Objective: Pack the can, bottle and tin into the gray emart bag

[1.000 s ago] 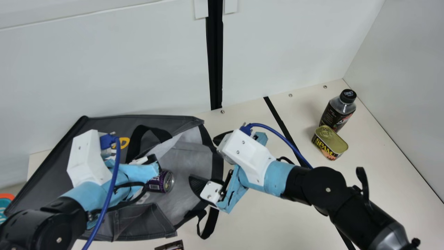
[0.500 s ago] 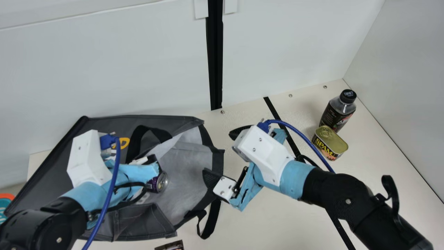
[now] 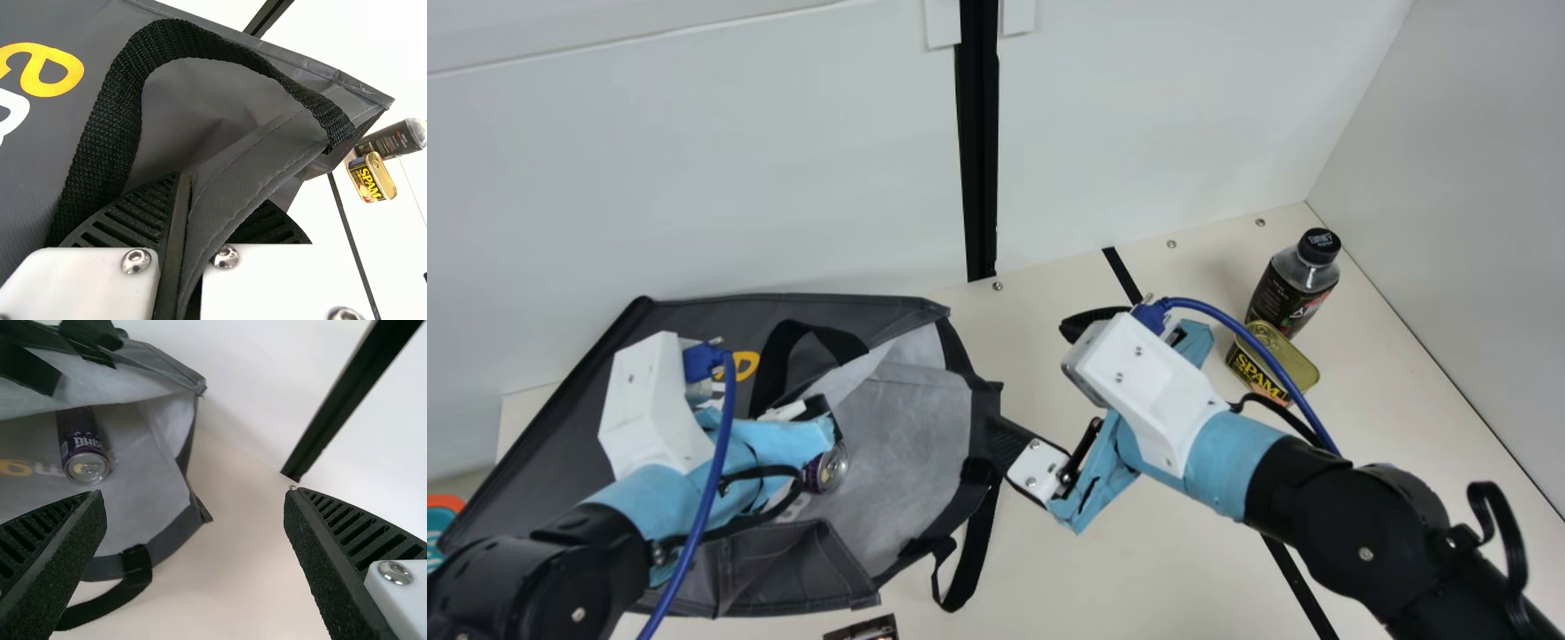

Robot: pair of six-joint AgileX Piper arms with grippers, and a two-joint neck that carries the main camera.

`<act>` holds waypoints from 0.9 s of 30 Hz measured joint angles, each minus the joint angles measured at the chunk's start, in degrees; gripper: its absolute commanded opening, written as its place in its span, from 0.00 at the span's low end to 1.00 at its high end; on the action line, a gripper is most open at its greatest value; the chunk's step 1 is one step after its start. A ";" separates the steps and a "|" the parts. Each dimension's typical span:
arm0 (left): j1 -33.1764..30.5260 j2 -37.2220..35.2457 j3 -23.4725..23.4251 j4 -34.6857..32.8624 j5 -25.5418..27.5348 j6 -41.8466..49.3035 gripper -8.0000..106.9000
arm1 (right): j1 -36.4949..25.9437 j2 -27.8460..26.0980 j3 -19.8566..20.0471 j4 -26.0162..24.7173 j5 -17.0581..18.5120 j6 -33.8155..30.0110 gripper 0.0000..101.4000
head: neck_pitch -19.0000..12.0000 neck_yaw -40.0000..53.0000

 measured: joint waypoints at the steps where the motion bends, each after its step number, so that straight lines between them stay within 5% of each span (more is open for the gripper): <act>1: 0.00 0.00 0.00 0.00 0.00 0.00 0.16 | -0.37 -0.35 -0.06 -1.01 0.29 0.91 0.90 | 0.00 0.09; 27: 0.00 0.00 0.00 0.00 0.00 0.00 0.16 | -11.72 -11.10 -4.72 -22.26 13.59 21.12 0.90 | 0.00 0.09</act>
